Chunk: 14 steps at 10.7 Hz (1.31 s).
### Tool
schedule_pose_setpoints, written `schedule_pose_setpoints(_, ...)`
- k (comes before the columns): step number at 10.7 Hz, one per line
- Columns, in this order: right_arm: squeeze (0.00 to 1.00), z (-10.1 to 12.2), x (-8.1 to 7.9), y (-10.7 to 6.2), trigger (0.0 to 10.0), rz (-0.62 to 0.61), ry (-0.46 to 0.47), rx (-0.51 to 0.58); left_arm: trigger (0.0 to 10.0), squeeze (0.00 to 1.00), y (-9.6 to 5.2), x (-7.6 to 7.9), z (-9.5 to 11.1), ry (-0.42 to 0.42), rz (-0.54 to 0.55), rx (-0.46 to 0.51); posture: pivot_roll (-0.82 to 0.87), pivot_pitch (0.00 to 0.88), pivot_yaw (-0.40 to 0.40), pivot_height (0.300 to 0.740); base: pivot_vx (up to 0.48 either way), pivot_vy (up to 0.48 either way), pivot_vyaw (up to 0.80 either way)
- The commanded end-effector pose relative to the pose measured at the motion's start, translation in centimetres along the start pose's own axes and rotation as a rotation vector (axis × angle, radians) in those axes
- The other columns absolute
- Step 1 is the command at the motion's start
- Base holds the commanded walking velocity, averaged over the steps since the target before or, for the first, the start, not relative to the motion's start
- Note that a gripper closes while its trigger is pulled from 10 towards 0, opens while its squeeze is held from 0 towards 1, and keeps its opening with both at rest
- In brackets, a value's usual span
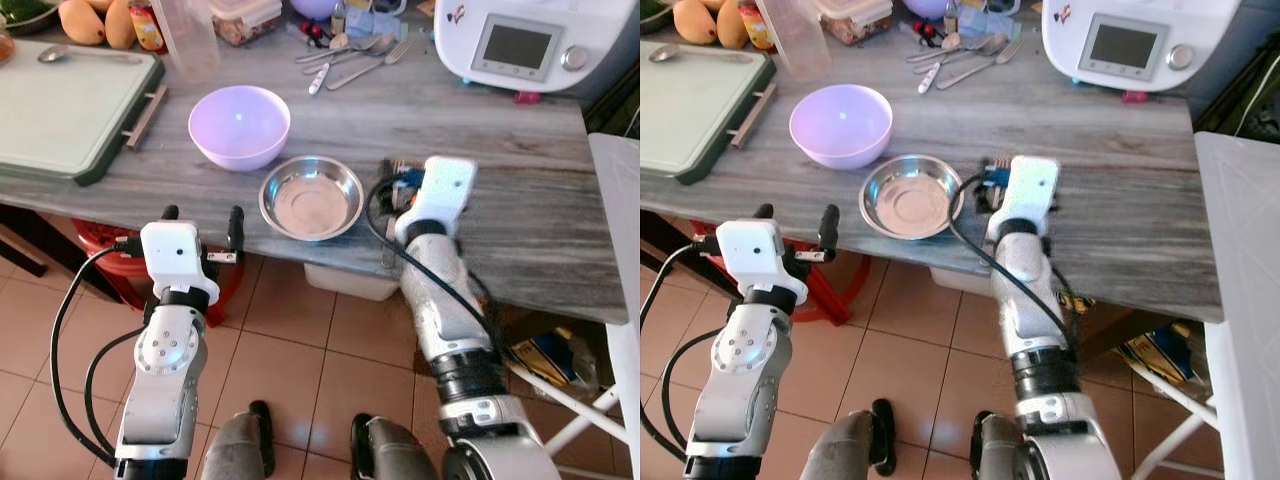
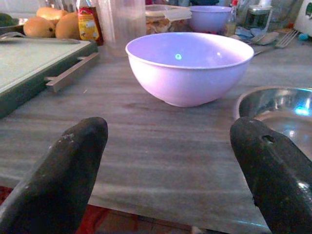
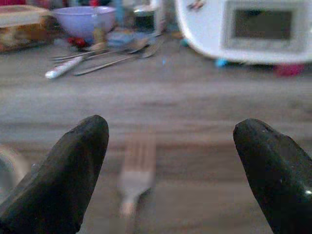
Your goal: Setting the table
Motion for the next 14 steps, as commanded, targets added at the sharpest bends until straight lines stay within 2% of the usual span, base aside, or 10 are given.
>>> schedule_pose_setpoints(1, 1.0, -0.3, 1.7, -0.2, 10.0, -0.065, -0.025, -0.018, 10.0, 0.0, -0.2, -0.3, -0.2, -0.002, 0.003, -0.011, 0.0, 0.243, 0.004, 0.74, 0.0, 0.0, 0.0)
schedule_pose_setpoints(3, 1.0, -1.4, 4.2, -0.1, 10.0, -0.117, -0.051, -0.08, 10.0, 0.0, -0.7, -0.4, -0.3, 0.0, 0.001, -0.024, 0.0, 0.255, 0.009, 0.74, 0.0, 0.0, 0.0)
schedule_pose_setpoints(5, 1.0, -2.2, 5.5, 0.0, 10.0, -0.129, -0.08, -0.142, 10.0, 0.0, -1.2, -0.3, -0.4, 0.003, -0.016, -0.04, 0.0, 0.281, 0.021, 0.74, 0.0, 0.0, 0.0)
schedule_pose_setpoints(7, 1.0, -3.6, 5.3, 0.1, 10.0, -0.086, -0.07, -0.234, 10.0, 0.0, -1.5, -0.5, -0.3, 0.012, -0.02, -0.049, 0.02, 0.305, 0.022, 0.74, 0.0, 0.0, 0.0)
schedule_pose_setpoints(9, 0.85, -4.3, 3.8, 0.1, 10.0, -0.002, -0.081, -0.276, 10.0, 0.0, -2.1, -0.7, -0.6, 0.014, -0.021, -0.071, 0.02, 0.321, 0.021, 0.74, 0.0, 0.0, 0.0)
schedule_pose_setpoints(10, 0.82, -4.5, 3.5, 0.1, 10.0, 0.017, -0.079, -0.286, 10.0, 0.0, -2.4, -0.4, -0.7, 0.012, -0.03, -0.078, 0.02, 0.32, 0.021, 0.74, 0.0, 0.0, 0.0)
schedule_pose_setpoints(11, 0.54, -4.4, 2.9, 0.2, 10.0, 0.05, -0.075, -0.292, 10.0, 0.0, -2.4, -0.3, -0.7, 0.01, -0.032, -0.08, 0.02, 0.316, 0.019, 0.74, 0.0, 0.0, 0.0)
schedule_pose_setpoints(12, 0.5, -4.2, 2.2, 0.2, 10.0, 0.084, -0.073, -0.293, 10.0, 0.0, -2.2, -0.3, -0.6, 0.009, -0.031, -0.079, 0.02, 0.311, 0.014, 0.74, 0.0, 0.0, 0.0)
schedule_pose_setpoints(13, 0.37, -4.2, 1.3, 0.0, 10.0, 0.132, -0.055, -0.301, 10.0, 0.0, -2.1, -0.3, -0.6, 0.008, -0.032, -0.078, 0.02, 0.307, 0.011, 0.74, 0.0, 0.0, 0.0)
schedule_pose_setpoints(14, 0.11, -4.2, 0.9, -0.2, 10.0, 0.169, -0.046, -0.312, 10.0, 0.0, -2.1, -0.2, -0.6, 0.005, -0.032, -0.077, 0.01, 0.302, 0.009, 0.74, 0.0, 0.0, 0.0)
Point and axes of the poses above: a point about 5 cm out from each wrist's last joint towards the gripper, its own y axis pointing out of the wrist towards the gripper, its own z axis along the axis of the wrist's last joint, x = y × z, the point moved 4 cm from there along y, pointing out of the wrist towards the gripper
